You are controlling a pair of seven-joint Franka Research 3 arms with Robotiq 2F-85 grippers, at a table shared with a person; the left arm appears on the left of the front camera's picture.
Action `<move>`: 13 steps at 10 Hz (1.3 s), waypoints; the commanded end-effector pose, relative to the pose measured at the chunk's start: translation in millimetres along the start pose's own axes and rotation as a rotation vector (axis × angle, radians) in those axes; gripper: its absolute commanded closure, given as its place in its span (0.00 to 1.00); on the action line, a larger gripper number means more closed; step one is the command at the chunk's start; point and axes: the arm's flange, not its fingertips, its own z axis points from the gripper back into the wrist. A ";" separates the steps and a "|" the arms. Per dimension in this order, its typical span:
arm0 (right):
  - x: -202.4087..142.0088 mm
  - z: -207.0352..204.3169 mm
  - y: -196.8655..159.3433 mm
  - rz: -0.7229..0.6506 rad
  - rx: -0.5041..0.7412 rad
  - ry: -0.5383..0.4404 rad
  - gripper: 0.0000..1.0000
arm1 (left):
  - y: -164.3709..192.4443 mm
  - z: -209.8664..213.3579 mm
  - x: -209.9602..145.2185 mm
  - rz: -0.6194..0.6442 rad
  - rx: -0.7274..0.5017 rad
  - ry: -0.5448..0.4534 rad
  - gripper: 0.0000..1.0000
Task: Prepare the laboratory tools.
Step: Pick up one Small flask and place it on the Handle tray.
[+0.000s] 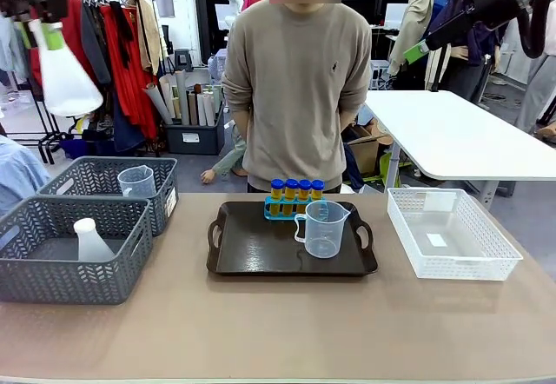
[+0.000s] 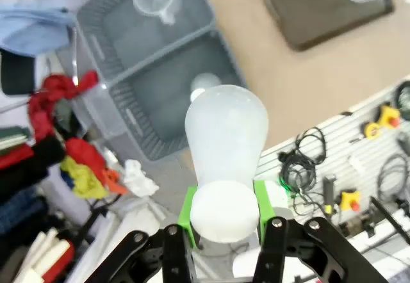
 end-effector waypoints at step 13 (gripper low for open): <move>0.7 -0.2 1.4 0.001 0.004 -0.009 0.00 | -134.5 -57.6 63.1 -0.558 -0.004 -0.037 1.00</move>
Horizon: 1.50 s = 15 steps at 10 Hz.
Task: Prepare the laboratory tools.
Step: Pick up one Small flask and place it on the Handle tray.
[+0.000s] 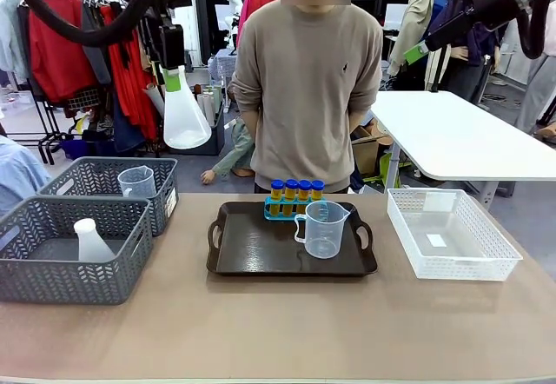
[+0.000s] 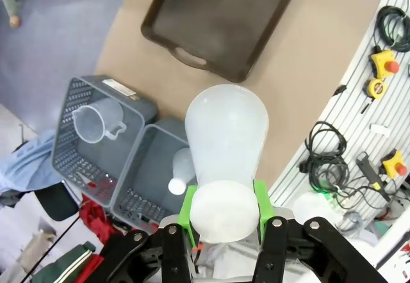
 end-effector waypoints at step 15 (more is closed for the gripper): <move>0.6 -0.1 1.3 0.001 0.004 -0.009 0.00 | 48.6 -212.9 117.1 -0.441 -0.240 0.097 1.00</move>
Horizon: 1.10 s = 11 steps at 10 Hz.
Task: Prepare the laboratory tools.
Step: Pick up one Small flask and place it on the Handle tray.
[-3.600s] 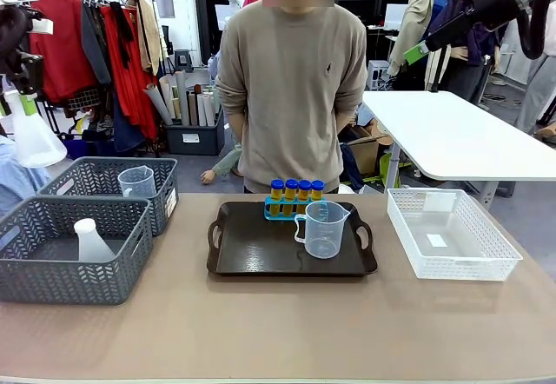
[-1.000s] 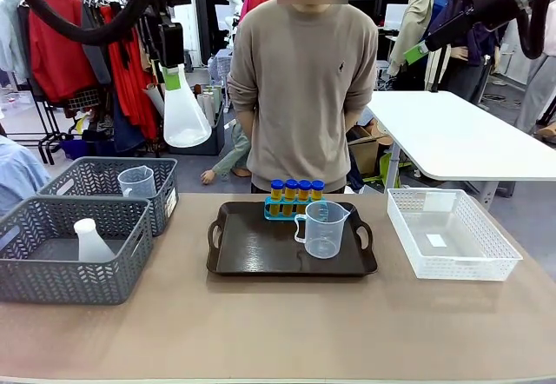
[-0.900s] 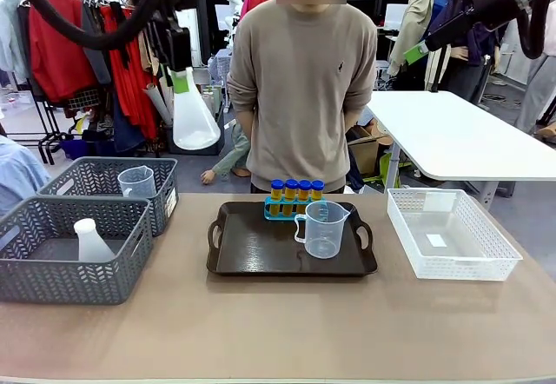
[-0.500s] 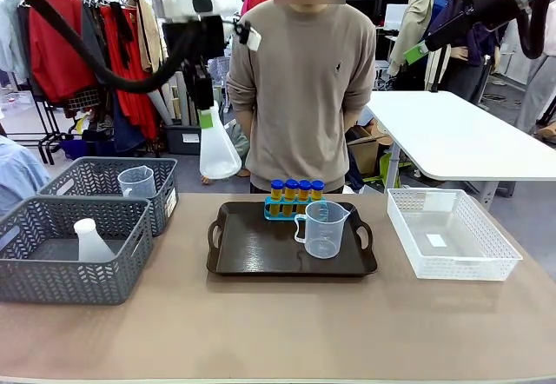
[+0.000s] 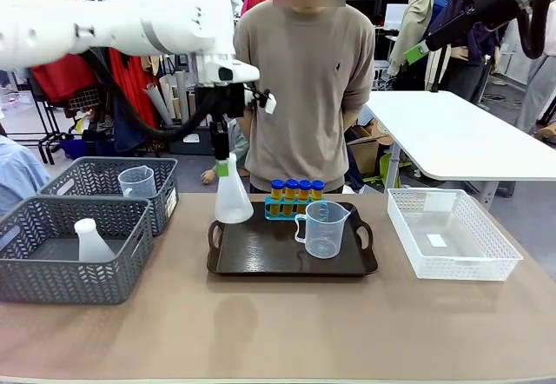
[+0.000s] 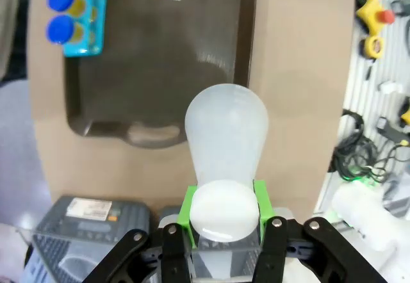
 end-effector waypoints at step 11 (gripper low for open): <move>0.6 -0.2 1.3 0.001 0.004 -0.009 0.00 | 15.1 -51.7 58.1 0.147 0.122 0.031 1.00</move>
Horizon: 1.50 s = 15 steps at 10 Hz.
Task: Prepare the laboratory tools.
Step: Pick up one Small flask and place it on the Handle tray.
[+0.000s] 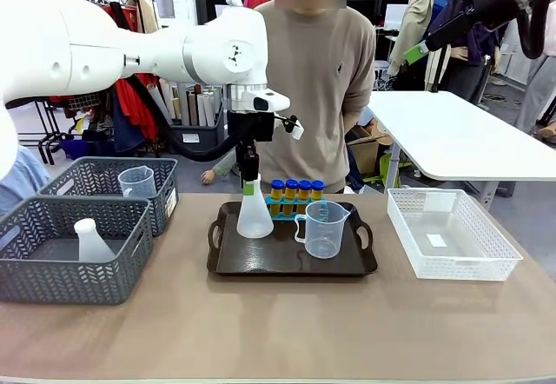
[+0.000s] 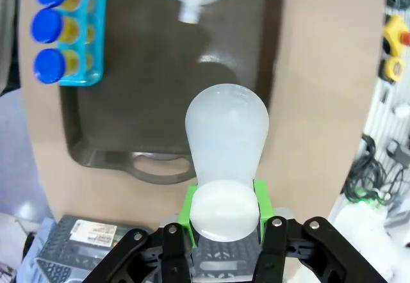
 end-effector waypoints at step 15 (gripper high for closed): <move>0.6 -0.2 1.3 0.001 0.004 -0.009 0.00 | 16.7 -61.1 44.3 0.154 0.146 0.037 1.00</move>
